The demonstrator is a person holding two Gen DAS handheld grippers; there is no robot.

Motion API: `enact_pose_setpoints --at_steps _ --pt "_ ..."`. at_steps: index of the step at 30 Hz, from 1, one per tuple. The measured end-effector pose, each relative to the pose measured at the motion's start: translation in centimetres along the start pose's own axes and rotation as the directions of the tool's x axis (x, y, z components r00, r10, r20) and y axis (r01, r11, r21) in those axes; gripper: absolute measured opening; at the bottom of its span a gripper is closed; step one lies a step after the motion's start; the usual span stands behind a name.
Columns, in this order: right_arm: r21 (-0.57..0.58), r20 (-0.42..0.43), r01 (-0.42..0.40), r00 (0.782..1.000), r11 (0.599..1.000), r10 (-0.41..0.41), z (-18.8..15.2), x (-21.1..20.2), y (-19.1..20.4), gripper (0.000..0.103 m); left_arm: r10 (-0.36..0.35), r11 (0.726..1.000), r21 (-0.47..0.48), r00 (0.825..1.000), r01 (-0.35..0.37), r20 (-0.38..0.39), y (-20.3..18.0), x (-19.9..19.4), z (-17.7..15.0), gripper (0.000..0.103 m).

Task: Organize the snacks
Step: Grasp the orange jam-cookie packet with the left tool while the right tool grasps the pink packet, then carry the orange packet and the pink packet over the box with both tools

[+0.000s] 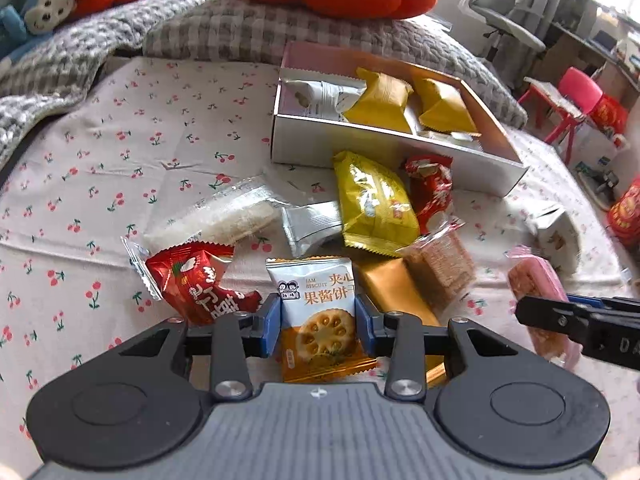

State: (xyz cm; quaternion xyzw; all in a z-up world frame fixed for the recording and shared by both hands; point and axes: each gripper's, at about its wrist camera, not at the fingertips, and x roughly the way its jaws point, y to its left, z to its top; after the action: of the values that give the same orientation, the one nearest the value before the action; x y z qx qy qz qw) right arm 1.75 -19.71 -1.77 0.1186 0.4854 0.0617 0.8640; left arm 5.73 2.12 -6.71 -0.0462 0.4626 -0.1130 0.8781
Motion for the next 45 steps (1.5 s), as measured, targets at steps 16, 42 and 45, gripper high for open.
enact_pose_setpoints --at_steps 16,42,45 --pt "0.17 0.105 -0.043 0.994 0.985 0.025 7.1 -1.0 0.6 0.031 -0.149 0.977 -0.145 0.987 0.157 0.066 0.3 -2.7 5.4 0.036" --pt "0.398 0.217 -0.115 0.976 0.91 0.028 12.7 4.8 -6.7 0.031 -0.054 0.996 -0.061 0.983 0.065 0.173 -1.7 6.3 17.3 0.036" --pt "0.369 0.202 -0.108 0.979 0.923 0.033 13.1 6.0 -6.4 0.031 -0.031 0.998 -0.039 0.985 0.039 0.17 -1.9 7.5 17.7 0.036"
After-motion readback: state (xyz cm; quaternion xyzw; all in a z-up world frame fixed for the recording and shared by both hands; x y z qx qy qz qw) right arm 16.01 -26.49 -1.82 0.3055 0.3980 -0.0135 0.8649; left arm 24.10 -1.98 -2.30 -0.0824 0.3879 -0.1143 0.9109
